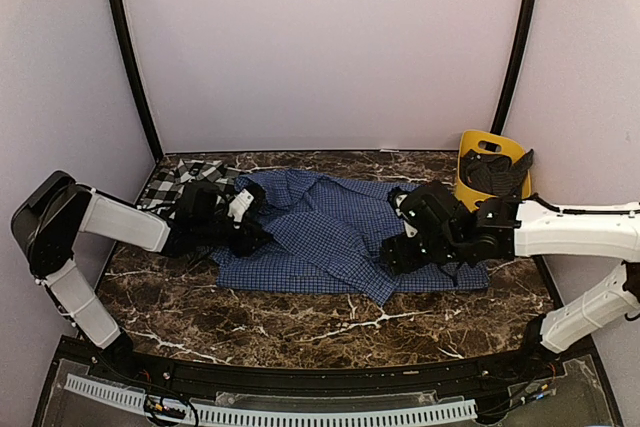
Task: Fold and stack the long sleeve shirts
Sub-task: Fold the sleeve of the 1/3-folded shirt.
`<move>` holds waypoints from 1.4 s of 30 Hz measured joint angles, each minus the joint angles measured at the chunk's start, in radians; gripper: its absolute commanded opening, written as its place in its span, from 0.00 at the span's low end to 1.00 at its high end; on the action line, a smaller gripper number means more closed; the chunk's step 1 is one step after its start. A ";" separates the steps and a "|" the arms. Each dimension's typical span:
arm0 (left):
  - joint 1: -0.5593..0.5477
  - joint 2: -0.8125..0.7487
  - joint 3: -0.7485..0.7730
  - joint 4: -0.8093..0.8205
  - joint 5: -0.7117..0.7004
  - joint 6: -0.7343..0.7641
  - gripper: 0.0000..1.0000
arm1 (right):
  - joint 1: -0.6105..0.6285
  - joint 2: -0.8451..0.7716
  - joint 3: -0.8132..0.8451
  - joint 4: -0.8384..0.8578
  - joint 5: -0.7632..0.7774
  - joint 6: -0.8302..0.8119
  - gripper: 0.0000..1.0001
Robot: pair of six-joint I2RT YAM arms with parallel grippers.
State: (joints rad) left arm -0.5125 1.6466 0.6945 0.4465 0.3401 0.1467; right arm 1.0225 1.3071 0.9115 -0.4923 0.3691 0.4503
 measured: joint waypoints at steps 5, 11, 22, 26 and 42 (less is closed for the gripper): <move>0.000 -0.009 -0.002 0.000 0.001 -0.002 0.47 | -0.212 0.031 -0.008 0.066 -0.131 0.081 0.75; 0.000 -0.009 -0.002 0.001 0.003 -0.006 0.47 | -0.332 0.104 -0.042 0.186 -0.303 0.158 0.62; 0.000 -0.009 -0.003 0.001 0.000 -0.017 0.47 | -0.358 0.195 -0.109 0.293 -0.438 0.206 0.46; 0.000 -0.009 -0.003 0.001 -0.005 -0.023 0.47 | -0.347 0.179 -0.175 0.306 -0.451 0.220 0.42; 0.000 -0.010 -0.003 0.001 -0.009 -0.026 0.47 | -0.295 0.188 -0.222 0.317 -0.412 0.254 0.54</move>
State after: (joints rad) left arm -0.5125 1.6371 0.6910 0.4477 0.3313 0.1211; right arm 0.7277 1.4956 0.6899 -0.1749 -0.0433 0.7044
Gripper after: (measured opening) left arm 0.467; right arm 0.543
